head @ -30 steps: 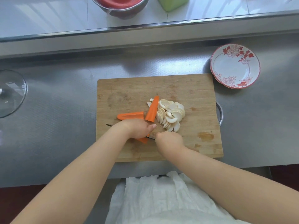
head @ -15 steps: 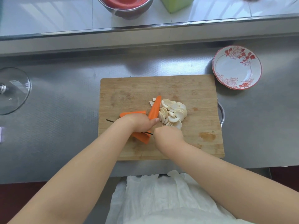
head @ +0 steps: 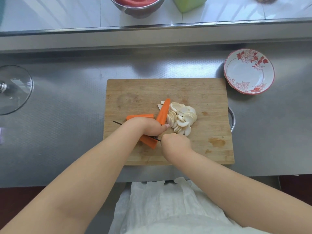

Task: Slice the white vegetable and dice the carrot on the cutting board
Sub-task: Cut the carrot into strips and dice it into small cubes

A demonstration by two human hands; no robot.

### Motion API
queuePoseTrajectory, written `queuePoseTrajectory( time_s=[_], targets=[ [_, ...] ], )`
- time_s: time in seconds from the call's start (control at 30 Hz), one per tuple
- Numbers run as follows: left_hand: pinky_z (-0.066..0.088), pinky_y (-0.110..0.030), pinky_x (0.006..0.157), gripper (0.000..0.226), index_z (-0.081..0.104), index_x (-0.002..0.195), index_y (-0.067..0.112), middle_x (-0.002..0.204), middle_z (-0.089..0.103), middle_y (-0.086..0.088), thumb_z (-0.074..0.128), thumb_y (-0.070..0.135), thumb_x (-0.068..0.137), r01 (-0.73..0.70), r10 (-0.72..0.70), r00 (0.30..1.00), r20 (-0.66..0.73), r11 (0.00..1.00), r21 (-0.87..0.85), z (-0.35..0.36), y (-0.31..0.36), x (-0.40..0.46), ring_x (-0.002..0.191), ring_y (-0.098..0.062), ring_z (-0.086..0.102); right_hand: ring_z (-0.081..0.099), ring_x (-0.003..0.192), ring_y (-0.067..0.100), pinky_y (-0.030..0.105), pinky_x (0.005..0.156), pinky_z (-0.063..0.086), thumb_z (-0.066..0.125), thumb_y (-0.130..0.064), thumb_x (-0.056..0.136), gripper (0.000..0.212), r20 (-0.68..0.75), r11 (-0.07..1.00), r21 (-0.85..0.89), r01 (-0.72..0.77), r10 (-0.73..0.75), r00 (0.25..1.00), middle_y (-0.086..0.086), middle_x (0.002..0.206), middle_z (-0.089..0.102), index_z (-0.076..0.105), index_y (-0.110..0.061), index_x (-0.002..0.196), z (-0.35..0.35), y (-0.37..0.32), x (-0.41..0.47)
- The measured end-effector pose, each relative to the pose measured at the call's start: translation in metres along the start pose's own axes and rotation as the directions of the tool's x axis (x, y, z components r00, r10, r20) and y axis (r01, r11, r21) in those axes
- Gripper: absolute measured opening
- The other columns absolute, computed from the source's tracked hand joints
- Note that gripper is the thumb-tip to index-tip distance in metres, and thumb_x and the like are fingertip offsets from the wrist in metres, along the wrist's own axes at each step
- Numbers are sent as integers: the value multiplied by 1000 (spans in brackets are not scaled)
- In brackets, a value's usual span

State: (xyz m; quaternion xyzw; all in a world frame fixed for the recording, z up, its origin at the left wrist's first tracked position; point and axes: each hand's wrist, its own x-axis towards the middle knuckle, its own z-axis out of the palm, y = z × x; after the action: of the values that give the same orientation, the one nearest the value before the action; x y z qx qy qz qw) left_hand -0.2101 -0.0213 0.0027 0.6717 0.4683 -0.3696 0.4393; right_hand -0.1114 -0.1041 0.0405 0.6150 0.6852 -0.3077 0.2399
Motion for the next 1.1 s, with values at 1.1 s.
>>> queuePoseTrajectory(
  time_s=[1.1],
  targets=[
    [42, -36, 65, 22, 46, 81, 25, 72, 49, 6, 35, 31, 99, -656, -575, 142, -806, 555, -512, 57, -63, -39, 65, -17, 48, 53, 62, 20, 24, 47, 37, 38, -35, 99, 27, -26, 985, 157, -70, 75, 997, -2, 68, 53, 58, -20, 88, 1, 32, 2]
  ],
)
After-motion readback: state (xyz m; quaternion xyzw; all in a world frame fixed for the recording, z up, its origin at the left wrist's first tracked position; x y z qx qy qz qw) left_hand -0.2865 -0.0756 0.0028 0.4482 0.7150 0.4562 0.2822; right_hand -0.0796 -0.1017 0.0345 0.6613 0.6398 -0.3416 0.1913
